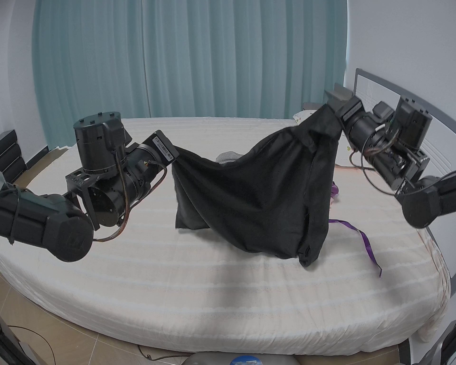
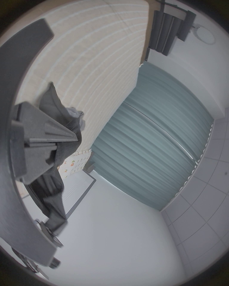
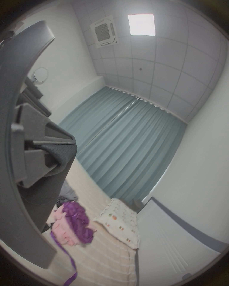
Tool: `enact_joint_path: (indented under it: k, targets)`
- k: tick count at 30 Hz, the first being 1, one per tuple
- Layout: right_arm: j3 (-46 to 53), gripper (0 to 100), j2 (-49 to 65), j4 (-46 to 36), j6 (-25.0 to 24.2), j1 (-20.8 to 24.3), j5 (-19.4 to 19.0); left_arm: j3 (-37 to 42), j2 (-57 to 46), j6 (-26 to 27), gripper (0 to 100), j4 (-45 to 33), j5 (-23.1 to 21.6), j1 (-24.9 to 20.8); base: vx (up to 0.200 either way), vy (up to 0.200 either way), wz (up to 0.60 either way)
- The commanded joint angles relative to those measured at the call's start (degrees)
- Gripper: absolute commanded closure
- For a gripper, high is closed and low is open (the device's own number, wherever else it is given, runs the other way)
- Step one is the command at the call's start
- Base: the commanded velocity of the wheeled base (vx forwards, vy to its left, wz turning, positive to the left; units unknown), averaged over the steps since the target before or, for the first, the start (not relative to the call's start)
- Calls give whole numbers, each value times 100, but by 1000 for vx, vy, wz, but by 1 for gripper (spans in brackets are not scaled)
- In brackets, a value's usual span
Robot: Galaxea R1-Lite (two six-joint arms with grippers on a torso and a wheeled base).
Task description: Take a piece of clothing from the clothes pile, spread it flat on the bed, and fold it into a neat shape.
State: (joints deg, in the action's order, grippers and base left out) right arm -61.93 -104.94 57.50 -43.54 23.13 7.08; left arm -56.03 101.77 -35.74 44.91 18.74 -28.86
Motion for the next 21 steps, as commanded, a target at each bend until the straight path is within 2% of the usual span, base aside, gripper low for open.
enact_joint_path:
  k: [1, 7, 13, 14, 15, 17, 21]
  targets:
    - [1561, 100, -352, 112, -146, 280, -163, 918, -122, -732, 100, 35, 7, -261, 0, 0, 0]
    - [1842, 100, -835, 402, -813, 482, -199, 1164, 423, -1075, 100, 194, -2, -340, 0, 0, 0]
    - [2080, 100, -1152, 622, -989, 614, -32, 1542, 581, -1225, 100, 238, -10, -604, 0, 0, 0]
    - [2273, 100, -1099, 762, -998, 737, 56, 1692, 546, -1471, 100, 238, -28, -665, 0, 0, 0]
    - [2273, 100, -1099, 762, -998, 737, 56, 1692, 546, -1471, 100, 238, -28, -665, 0, 0, 0]
    - [2457, 100, -1002, 1035, -928, 887, 179, 1911, 528, -1769, 100, 246, -274, -656, 0, 0, 0]
    - [2449, 100, -1055, 1079, -928, 887, 171, 1938, 581, -1805, 100, 246, -423, -560, 0, 0, 0]
